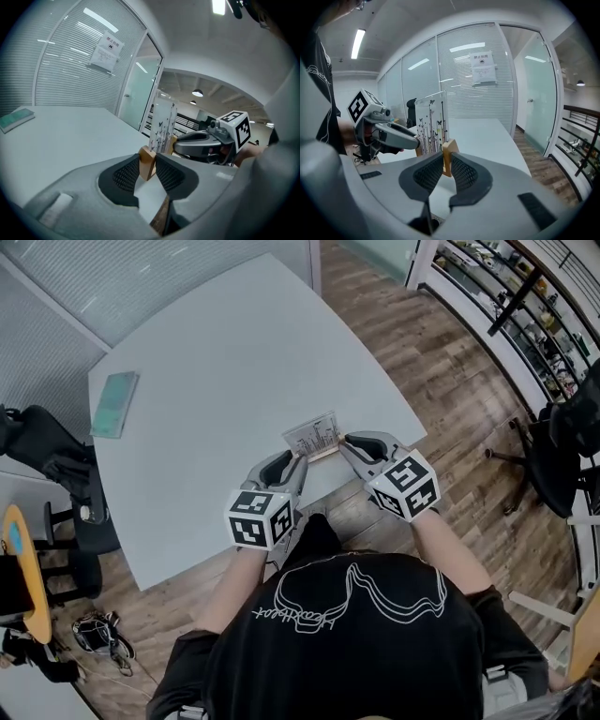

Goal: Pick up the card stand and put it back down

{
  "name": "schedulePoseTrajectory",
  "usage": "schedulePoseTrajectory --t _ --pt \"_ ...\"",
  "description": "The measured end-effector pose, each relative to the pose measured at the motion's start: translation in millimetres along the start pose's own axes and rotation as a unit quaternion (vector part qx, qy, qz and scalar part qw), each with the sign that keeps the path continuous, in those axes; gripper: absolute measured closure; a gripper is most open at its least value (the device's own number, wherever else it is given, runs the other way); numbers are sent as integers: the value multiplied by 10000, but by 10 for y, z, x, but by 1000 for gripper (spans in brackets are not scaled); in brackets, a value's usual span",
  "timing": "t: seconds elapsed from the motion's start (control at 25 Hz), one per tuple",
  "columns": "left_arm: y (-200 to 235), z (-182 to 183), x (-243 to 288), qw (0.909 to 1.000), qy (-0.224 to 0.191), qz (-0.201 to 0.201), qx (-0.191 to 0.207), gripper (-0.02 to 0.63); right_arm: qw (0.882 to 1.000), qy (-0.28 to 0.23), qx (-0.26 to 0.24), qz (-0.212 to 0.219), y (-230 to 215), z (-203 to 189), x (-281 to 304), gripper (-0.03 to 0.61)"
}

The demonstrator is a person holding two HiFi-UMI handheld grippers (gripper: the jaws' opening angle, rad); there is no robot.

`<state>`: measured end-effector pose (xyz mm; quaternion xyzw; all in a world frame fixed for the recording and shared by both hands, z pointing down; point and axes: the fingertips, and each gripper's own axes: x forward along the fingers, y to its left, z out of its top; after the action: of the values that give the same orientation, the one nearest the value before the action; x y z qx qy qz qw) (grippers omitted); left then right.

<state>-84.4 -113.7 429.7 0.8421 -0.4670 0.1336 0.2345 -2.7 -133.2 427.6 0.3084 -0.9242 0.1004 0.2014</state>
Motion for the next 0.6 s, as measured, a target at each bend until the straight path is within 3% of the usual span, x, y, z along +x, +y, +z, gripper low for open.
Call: schedulePoseTrajectory --t 0.32,0.6 --pt "483 53 354 9998 166 107 -104 499 9996 269 -82 18 -256 -43 536 520" --pt "768 -157 666 9987 446 102 -217 499 9985 528 -143 9 -463 -231 925 520"
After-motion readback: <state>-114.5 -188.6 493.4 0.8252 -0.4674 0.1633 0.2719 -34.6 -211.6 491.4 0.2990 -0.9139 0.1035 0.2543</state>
